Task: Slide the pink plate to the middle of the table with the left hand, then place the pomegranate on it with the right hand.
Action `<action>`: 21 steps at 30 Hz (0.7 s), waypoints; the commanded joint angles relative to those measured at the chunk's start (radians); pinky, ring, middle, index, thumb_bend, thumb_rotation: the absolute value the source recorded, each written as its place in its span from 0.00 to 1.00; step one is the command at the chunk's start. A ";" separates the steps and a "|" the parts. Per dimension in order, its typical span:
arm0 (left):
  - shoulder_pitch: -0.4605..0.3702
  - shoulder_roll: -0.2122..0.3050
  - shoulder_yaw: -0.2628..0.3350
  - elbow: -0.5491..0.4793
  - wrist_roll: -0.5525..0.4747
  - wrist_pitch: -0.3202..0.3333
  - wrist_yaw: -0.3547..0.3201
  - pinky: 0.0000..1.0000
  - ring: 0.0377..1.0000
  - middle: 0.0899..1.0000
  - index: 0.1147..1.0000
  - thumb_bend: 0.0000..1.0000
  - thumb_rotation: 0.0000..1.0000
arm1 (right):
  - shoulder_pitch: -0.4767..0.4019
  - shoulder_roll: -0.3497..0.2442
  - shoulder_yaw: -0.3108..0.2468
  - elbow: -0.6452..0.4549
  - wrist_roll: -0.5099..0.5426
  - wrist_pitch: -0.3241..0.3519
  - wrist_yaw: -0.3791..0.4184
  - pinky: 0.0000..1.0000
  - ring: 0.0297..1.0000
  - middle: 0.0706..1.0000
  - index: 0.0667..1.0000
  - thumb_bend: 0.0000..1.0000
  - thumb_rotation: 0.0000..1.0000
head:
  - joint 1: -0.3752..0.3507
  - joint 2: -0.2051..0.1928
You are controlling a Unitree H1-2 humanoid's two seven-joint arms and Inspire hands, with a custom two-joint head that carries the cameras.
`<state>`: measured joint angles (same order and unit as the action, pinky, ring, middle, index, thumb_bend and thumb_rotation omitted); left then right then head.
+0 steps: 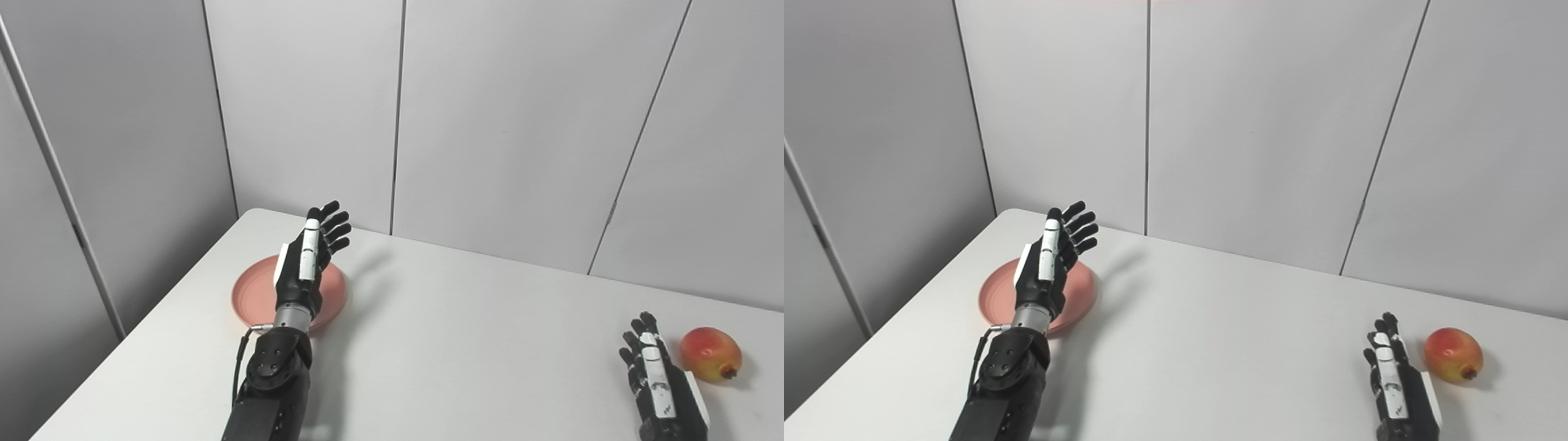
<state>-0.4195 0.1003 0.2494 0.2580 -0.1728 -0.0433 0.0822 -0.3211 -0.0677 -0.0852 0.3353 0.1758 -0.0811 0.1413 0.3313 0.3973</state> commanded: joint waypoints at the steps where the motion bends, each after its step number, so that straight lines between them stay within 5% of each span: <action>1: -0.064 0.031 0.011 -0.025 0.003 -0.011 0.015 0.77 0.76 0.75 0.73 0.58 1.00 | -0.019 -0.005 -0.001 -0.021 0.006 -0.036 0.006 1.00 1.00 1.00 1.00 0.43 0.86 | 0.003 0.000; 7: -0.080 0.067 0.042 0.021 0.030 -0.034 0.068 0.70 0.68 0.67 0.64 0.53 1.00 | -0.022 -0.003 -0.007 -0.011 0.008 -0.039 0.001 1.00 1.00 1.00 1.00 0.45 0.83 | 0.003 -0.003; 13: -0.082 0.109 0.062 0.054 0.032 -0.044 0.077 0.74 0.69 0.67 0.64 0.57 1.00 | -0.024 -0.006 -0.004 -0.006 0.003 -0.047 0.006 1.00 1.00 1.00 1.00 0.45 0.86 | 0.004 -0.007; 21: -0.088 0.140 0.109 0.067 0.021 -0.040 0.104 0.66 0.66 0.65 0.64 0.58 1.00 | -0.025 -0.005 -0.007 -0.013 0.011 -0.042 0.007 1.00 1.00 1.00 1.00 0.45 0.83 | 0.011 -0.008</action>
<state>-0.4484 0.2106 0.3543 0.3441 -0.1519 -0.0545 0.1784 -0.3211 -0.0679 -0.0885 0.3359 0.1780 -0.0811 0.1427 0.3420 0.3881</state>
